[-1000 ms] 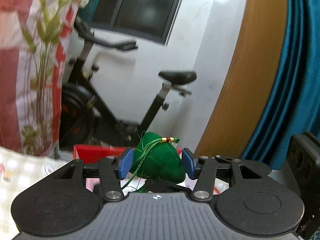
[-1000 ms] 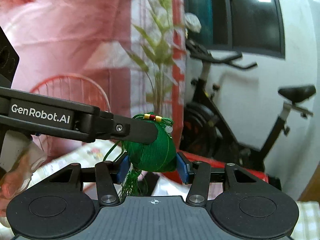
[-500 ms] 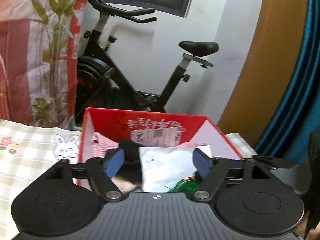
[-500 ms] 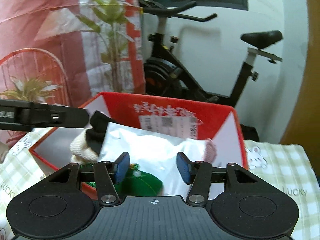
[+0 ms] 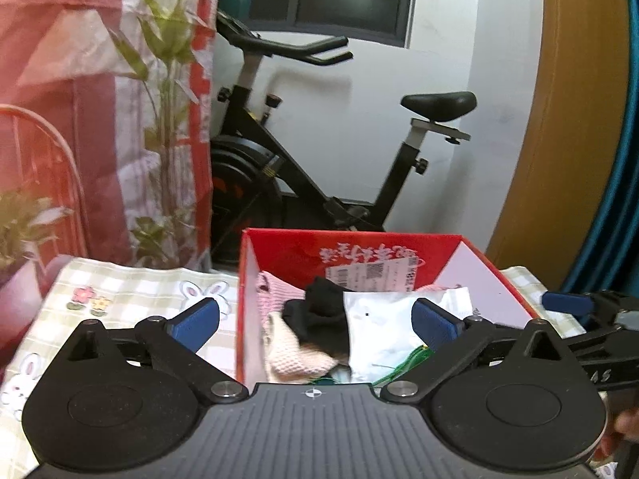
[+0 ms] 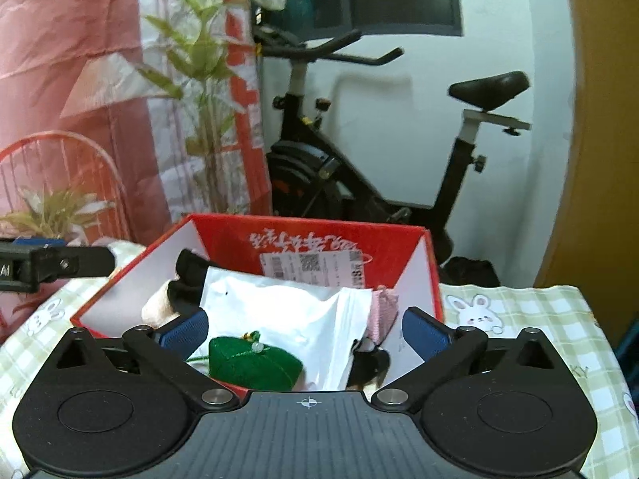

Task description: Organize soft objects

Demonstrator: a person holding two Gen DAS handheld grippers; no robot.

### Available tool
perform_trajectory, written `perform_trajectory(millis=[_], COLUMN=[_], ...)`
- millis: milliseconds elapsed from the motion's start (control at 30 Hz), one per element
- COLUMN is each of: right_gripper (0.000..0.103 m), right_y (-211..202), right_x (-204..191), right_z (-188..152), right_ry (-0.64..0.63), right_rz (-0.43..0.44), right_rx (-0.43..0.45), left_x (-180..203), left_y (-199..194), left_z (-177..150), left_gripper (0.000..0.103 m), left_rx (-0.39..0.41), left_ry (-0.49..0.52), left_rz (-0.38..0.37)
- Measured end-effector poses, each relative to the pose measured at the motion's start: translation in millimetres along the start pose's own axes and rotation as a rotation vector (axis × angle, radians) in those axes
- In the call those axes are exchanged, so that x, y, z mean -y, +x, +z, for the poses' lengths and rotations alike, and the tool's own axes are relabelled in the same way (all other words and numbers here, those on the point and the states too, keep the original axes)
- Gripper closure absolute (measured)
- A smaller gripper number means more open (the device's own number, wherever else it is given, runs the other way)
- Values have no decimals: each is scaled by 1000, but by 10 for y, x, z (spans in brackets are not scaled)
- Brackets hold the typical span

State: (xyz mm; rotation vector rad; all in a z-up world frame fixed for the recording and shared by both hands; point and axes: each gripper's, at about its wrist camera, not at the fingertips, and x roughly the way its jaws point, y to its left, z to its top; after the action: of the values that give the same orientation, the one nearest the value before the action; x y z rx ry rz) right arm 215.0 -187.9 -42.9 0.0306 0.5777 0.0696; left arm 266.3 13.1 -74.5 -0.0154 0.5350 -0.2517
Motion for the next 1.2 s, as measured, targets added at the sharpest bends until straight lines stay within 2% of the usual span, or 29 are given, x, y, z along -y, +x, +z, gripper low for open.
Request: perform_trajectory(millis=[167,333,600,833,1000,1200], right_gripper=[0,0,0,0,0,0], right_y=[-116,-243,-541,-976,-1407,-1930], right_x=[-12,-63,-21,-90,-165,-253], right_z=[10,36,110,257,358,471], right_ry=[3,-4,45,37,45,49], right_rz=[-5,-75,-94,-108,-92,-118], right_rx=[23,49,61,67,98,138], left_x=[75,151,204,269,361,454], left_y=[-158,-282,-593,-1042,-1401,-1827], left_z=[32,73,172,288,365,403], left_gripper=[0,0,0,0,0,0], left_rx=[34,54,64,98,127,153], left_ry=[32,69,108,93,99,99], left_rz=[30,111,124,124,140,159])
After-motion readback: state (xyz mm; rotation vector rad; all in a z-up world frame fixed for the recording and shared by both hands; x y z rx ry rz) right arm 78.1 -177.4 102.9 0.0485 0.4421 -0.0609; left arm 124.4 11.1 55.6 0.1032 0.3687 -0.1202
